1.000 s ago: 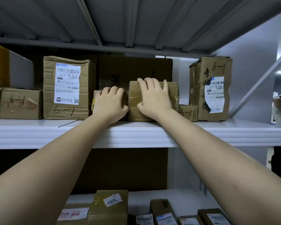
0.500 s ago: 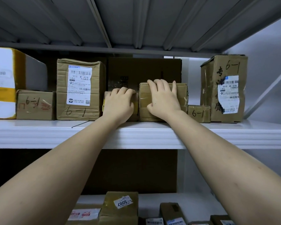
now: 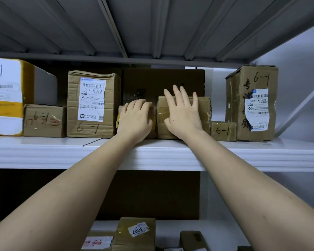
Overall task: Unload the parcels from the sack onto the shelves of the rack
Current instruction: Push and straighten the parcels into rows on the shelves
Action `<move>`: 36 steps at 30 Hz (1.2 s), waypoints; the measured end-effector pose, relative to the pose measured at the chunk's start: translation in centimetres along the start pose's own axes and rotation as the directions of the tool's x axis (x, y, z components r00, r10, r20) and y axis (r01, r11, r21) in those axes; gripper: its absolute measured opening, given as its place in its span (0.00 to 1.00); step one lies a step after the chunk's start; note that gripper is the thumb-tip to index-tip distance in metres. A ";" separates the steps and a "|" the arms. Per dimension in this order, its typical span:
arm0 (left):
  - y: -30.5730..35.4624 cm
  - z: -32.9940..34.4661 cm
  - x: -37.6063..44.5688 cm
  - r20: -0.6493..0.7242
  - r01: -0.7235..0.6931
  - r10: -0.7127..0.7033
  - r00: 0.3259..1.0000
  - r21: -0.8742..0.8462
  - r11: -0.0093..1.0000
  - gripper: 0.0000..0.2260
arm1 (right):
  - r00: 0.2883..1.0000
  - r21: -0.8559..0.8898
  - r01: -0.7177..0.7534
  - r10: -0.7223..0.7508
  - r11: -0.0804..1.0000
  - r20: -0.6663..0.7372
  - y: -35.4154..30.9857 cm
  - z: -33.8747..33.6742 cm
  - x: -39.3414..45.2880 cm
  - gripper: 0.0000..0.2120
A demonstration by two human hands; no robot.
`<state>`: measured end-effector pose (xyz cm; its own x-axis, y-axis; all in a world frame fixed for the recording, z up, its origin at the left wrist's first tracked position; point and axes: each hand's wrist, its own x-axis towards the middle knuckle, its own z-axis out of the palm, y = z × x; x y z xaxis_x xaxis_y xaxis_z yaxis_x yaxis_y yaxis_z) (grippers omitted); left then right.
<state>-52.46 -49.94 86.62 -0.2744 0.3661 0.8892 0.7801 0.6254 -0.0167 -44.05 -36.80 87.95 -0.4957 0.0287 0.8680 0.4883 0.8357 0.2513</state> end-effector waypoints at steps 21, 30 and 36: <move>-5.4 -8.4 -10.1 -0.270 0.074 -0.094 0.958 -0.083 0.994 0.20 | 0.961 0.544 0.143 0.017 0.827 -0.278 -7.8 -5.7 -6.5 0.17; -14.5 -13.2 -18.9 -0.179 0.069 -0.048 0.983 0.112 0.991 0.22 | 0.956 0.555 0.229 -0.076 0.800 -0.285 -20.3 -8.2 -9.9 0.22; -23.5 -18.0 -28.0 -0.015 0.121 -0.120 0.993 0.177 0.977 0.26 | 0.977 0.568 0.209 -0.150 0.796 -0.150 -32.2 -9.3 -13.9 0.24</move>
<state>-52.97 -87.29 70.33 -0.3580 0.2778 0.8914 0.6294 0.7770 0.0106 -46.19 -69.20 71.75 -0.4501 -0.1795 0.8747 -0.1225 0.9827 0.1386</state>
